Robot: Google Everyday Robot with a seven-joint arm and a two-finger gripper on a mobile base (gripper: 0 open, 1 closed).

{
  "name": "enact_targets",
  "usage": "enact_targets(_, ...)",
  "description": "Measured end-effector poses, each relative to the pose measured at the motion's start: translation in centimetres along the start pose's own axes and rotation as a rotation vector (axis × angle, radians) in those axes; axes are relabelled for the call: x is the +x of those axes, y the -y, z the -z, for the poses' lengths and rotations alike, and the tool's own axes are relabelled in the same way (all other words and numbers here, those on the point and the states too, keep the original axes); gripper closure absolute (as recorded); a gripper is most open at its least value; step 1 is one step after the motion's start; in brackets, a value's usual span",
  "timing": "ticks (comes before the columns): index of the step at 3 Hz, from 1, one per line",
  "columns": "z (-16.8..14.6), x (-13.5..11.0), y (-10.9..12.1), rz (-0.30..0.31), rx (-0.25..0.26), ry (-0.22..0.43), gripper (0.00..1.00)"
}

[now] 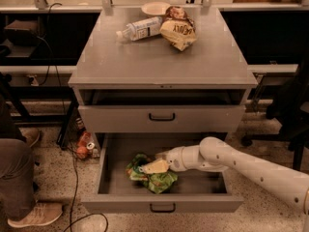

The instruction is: Place green rice chip bag into middle drawer

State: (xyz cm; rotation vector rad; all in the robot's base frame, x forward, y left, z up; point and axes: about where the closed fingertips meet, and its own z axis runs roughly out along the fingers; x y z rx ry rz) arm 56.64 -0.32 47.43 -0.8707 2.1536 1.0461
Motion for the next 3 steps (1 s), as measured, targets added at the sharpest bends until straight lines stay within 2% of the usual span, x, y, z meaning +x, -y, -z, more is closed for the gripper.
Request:
enact_targets(1,1.0,0.4,0.1,-0.007,0.011,0.004,0.00)
enact_targets(2,6.0,1.8,0.2,-0.009,0.051,-0.014,0.00)
enact_targets(3,11.9,3.9,0.8,-0.046,0.088,0.014,0.00)
